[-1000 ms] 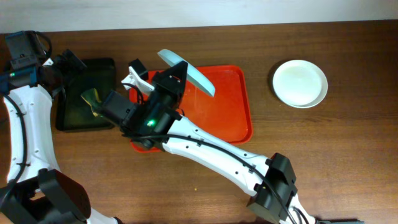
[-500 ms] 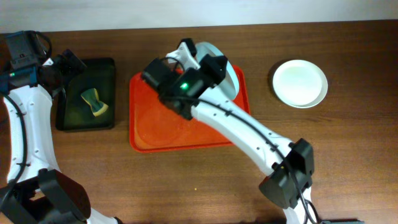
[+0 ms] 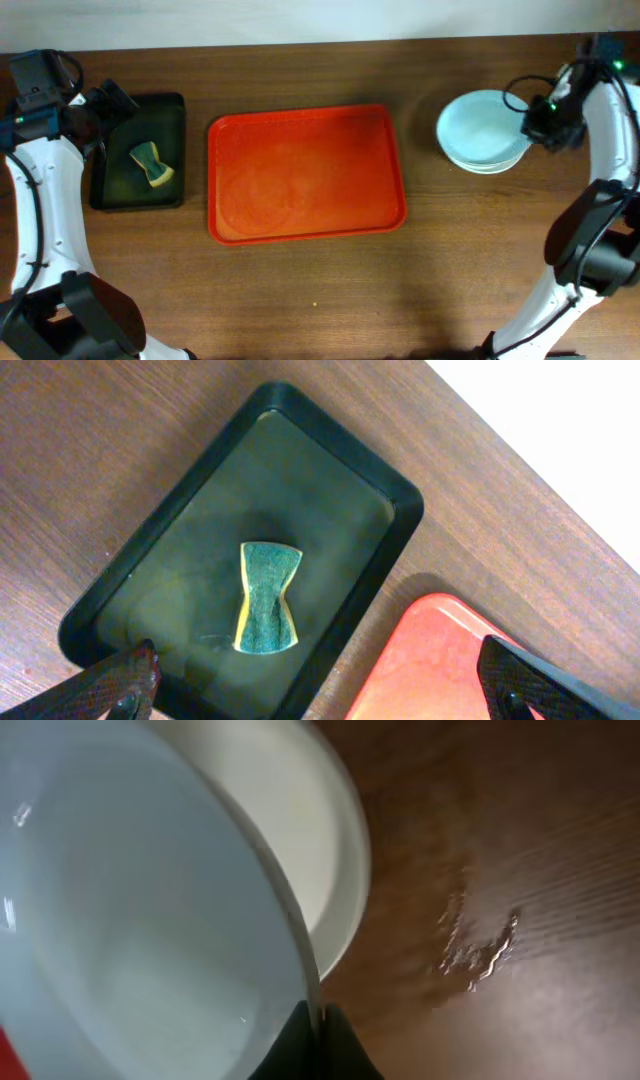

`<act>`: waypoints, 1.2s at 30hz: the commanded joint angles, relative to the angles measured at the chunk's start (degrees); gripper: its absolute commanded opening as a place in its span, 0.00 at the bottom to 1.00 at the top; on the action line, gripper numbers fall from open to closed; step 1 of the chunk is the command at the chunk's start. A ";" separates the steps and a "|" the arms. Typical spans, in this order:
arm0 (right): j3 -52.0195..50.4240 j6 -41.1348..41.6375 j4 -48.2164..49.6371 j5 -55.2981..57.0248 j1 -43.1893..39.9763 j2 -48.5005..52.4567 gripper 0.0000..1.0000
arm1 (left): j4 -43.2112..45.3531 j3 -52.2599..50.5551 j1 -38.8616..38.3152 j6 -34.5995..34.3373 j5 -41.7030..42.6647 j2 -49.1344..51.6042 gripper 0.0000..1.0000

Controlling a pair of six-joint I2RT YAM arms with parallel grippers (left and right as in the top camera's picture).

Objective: Clean dirty plates on tray and stack at the side

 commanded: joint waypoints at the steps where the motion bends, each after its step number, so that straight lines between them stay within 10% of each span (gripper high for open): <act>1: -3.72 2.40 4.02 -1.79 -2.51 -1.07 0.15 | 0.09 0.37 0.15 0.09 0.57 0.22 0.99; 4: -4.96 2.38 7.26 -2.05 -2.21 -1.07 0.17 | 0.09 0.37 0.15 0.09 0.57 0.22 0.99; 7: -3.32 2.14 7.15 -2.91 -0.98 -1.11 0.62 | 0.09 0.37 0.15 0.09 0.55 0.22 0.99; 10: 2.36 2.19 1.09 -2.91 -0.70 -3.61 0.85 | 0.09 0.37 0.15 0.07 0.57 0.22 0.99; 16: 3.85 3.48 -4.83 2.34 -0.90 -12.92 0.93 | 0.09 0.37 0.15 0.09 0.55 0.22 0.99; 18: 1.79 7.43 -6.21 6.49 -1.57 -11.63 0.81 | 0.11 0.37 0.15 0.09 0.57 0.22 0.99; 21: -6.78 13.46 -1.44 6.99 -1.66 -8.90 0.11 | 0.09 0.37 0.15 0.09 0.57 0.22 0.99; 22: -9.51 14.86 0.63 7.74 -1.68 -8.52 0.04 | 0.09 0.37 0.15 0.09 0.57 0.22 0.99; 36: -22.75 8.04 23.26 -8.39 0.09 -7.80 0.04 | 0.11 0.37 0.15 0.09 0.57 0.22 0.99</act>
